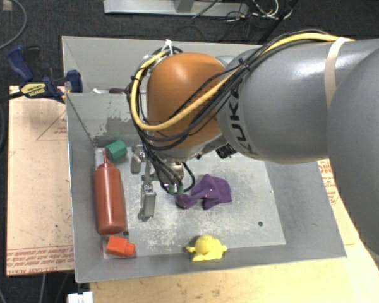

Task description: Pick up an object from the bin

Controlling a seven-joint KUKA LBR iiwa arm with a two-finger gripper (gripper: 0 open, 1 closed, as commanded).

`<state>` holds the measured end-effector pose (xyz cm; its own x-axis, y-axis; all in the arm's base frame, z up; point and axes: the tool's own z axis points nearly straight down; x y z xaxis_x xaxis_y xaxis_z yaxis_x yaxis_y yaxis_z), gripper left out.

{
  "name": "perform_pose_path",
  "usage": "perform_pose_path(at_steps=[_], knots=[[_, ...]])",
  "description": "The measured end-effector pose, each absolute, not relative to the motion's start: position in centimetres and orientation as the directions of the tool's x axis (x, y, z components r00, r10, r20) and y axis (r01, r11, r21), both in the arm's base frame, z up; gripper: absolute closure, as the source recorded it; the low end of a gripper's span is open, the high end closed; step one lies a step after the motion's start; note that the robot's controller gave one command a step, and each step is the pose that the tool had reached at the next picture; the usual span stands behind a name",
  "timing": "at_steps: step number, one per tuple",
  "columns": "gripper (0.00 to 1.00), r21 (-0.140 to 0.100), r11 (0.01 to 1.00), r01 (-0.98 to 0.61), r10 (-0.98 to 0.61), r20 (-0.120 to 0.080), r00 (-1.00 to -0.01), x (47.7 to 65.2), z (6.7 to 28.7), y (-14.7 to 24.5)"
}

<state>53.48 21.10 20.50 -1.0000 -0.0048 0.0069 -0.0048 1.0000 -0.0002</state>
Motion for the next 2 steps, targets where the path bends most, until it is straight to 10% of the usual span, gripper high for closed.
perform_pose_path(at_steps=[2], knots=[[0.00,0.002,0.988,-0.153,-0.153,-0.003,-0.988,55.8,17.1,22.1]])
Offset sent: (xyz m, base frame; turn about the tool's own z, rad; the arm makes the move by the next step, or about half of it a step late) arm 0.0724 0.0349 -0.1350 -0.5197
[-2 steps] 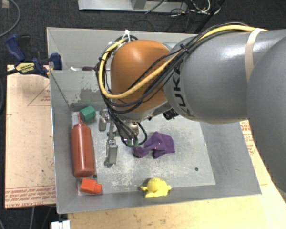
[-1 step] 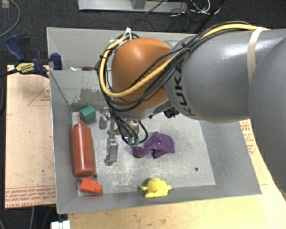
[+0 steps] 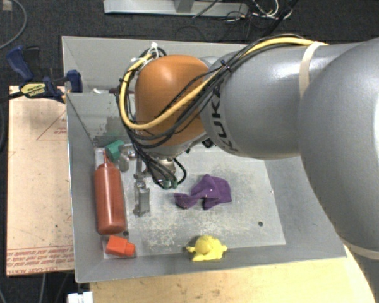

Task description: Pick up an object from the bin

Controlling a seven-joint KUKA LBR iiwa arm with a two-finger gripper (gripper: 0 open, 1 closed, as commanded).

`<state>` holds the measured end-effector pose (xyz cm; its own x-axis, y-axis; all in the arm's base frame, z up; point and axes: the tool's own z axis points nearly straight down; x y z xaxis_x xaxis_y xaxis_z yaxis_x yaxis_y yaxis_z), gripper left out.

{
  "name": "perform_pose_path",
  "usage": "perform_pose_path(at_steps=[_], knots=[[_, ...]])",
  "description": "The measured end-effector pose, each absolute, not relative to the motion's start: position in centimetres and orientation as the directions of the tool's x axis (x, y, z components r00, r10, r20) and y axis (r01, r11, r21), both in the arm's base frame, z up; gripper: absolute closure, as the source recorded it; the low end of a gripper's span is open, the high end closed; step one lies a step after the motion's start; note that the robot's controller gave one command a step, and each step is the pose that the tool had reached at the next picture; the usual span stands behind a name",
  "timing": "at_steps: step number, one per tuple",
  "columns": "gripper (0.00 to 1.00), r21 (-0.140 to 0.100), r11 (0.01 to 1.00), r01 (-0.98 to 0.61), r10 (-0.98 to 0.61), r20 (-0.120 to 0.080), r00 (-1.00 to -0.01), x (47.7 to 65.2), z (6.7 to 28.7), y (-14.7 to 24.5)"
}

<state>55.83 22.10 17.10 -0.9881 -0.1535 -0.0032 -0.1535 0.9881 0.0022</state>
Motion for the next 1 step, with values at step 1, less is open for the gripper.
perform_pose_path(at_steps=[1], knots=[[0.00,0.001,0.888,-0.459,-0.459,-0.004,-0.888,59.17,15.38,24.13]])
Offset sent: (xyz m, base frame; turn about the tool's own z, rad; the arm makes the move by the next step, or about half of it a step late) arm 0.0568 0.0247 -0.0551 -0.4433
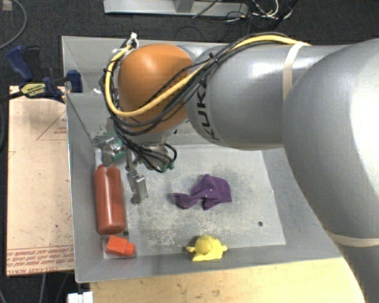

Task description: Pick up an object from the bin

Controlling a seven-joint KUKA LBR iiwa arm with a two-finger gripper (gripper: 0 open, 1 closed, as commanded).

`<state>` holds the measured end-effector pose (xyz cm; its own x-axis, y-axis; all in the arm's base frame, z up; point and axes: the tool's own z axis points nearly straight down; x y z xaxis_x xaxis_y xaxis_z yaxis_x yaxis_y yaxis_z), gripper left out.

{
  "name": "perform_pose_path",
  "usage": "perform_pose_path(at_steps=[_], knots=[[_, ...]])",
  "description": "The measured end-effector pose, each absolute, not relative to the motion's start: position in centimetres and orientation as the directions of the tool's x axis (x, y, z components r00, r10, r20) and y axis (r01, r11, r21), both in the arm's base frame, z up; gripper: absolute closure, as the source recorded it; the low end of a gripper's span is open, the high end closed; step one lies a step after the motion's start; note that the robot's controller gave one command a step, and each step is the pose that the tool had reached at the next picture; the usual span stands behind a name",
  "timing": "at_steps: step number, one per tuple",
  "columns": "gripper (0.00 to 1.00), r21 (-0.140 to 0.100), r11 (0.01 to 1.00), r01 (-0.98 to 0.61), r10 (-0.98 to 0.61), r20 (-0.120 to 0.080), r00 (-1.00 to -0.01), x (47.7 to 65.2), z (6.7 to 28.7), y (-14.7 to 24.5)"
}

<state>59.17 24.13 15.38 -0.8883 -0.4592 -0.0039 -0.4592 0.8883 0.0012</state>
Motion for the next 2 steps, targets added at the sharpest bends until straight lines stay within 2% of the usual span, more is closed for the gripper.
perform_pose_path(at_steps=[1,2], knots=[[0.00,0.000,0.828,-0.561,-0.561,-0.009,-0.828,61.6,11.6,24.6],[0.00,-0.004,0.666,-0.746,-0.746,-0.015,-0.666,61.6,9.1,25.2]])
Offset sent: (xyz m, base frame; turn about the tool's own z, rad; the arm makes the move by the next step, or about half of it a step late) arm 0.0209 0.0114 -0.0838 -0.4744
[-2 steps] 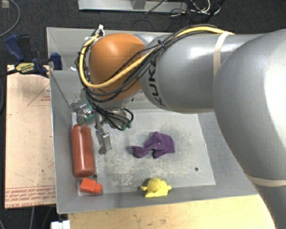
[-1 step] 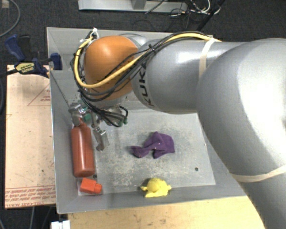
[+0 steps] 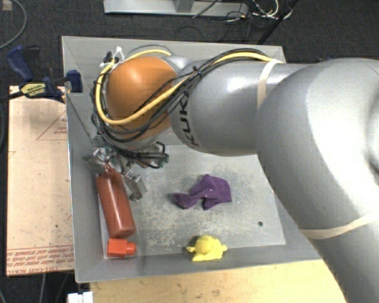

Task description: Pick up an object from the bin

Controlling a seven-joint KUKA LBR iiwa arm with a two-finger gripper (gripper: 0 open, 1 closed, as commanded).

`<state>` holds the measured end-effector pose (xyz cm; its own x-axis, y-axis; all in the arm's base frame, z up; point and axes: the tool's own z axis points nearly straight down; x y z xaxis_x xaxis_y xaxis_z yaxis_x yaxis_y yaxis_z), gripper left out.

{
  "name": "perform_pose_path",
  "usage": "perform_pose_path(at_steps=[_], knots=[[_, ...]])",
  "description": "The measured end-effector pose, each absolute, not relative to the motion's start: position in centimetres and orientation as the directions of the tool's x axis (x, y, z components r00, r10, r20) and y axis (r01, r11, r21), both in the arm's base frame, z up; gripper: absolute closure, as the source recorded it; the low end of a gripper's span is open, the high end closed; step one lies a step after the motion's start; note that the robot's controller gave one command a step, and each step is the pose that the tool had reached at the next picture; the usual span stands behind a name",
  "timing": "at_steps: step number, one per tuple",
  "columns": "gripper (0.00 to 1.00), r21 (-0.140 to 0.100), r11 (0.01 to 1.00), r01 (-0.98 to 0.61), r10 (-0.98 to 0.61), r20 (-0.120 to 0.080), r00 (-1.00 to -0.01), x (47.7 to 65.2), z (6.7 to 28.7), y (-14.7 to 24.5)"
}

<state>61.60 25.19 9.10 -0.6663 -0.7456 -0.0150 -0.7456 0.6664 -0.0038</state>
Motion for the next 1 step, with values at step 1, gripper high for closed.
perform_pose_path(at_steps=[1], knots=[[1.00,-0.003,0.640,-0.769,-0.769,-0.011,-0.640,63.59,6.98,25.20]])
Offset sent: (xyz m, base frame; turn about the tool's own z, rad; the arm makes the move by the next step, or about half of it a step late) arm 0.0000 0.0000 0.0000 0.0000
